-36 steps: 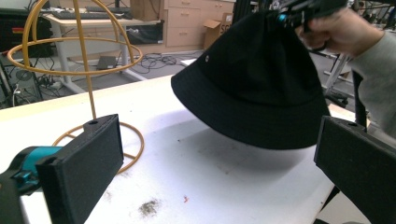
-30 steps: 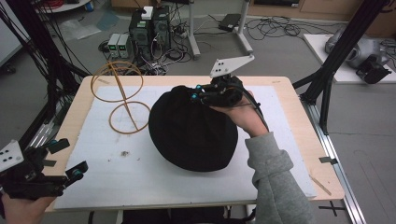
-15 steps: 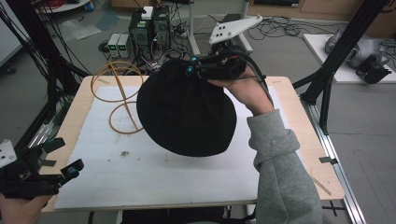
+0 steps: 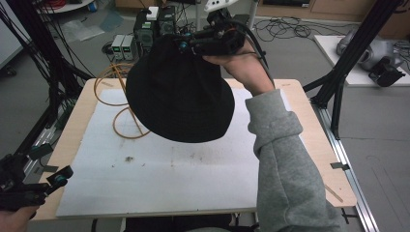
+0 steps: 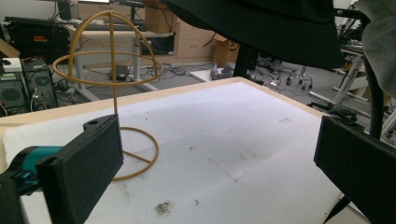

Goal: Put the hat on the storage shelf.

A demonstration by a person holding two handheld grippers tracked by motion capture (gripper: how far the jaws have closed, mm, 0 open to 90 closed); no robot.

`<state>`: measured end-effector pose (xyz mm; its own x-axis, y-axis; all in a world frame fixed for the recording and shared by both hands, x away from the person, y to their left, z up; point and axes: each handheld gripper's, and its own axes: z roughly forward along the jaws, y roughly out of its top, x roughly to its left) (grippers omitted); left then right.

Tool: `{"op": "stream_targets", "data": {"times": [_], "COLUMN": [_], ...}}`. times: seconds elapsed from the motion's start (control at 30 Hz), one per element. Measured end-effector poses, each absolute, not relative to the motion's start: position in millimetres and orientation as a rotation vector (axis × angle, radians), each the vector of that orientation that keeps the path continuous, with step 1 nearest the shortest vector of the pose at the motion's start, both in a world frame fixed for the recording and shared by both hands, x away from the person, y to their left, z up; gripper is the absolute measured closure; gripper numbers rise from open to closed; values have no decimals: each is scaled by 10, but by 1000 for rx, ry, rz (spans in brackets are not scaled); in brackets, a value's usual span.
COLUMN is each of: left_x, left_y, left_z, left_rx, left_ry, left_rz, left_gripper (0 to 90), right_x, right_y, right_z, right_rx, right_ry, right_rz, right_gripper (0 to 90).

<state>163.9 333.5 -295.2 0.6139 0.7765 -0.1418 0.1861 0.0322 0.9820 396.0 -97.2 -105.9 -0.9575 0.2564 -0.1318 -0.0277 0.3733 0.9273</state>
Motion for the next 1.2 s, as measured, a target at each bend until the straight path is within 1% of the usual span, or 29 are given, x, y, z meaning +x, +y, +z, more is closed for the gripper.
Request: {"op": "stream_targets", "data": {"times": [0.1, 0.13, 0.17, 0.2, 0.3, 0.37, 0.43, 0.87, 1.2], "left_x": [1626, 1622, 1617, 1611, 1584, 1558, 1535, 1460, 1315], "left_y": [3343, 3337, 3337, 3332, 3310, 3310, 3308, 3236, 3341], "left_z": [-2950, -2950, -2950, -2951, -2951, -2947, -2945, -3013, -2976], "left_rx": [1509, 1508, 1514, 1515, 1528, 1525, 1525, 1558, 1537], "left_ry": [850, 852, 849, 848, 843, 844, 838, 845, 861], "left_rz": [554, 555, 555, 556, 556, 553, 554, 542, 572], "left_gripper": [17, 17, 17, 17, 17, 17, 17, 17, 17], "right_x": [4048, 4048, 4096, 4096, 4198, 4214, 4285, 4589, 4803], "right_y": [-795, -795, -682, -682, -448, -405, -243, 226, 641], "right_z": [-1014, -1014, -1001, -1001, -995, -998, -1023, -1089, -1198], "right_rx": [177, 177, 165, 165, 134, 125, 112, 111, 53], "right_ry": [2388, 2388, 2397, 2397, 2398, 2400, 2403, 2413, 2421], "right_rz": [1604, 1604, 1596, 1596, 1604, 1600, 1605, 1626, 1627], "right_gripper": [871, 871, 871, 871, 871, 870, 870, 870, 870]}}
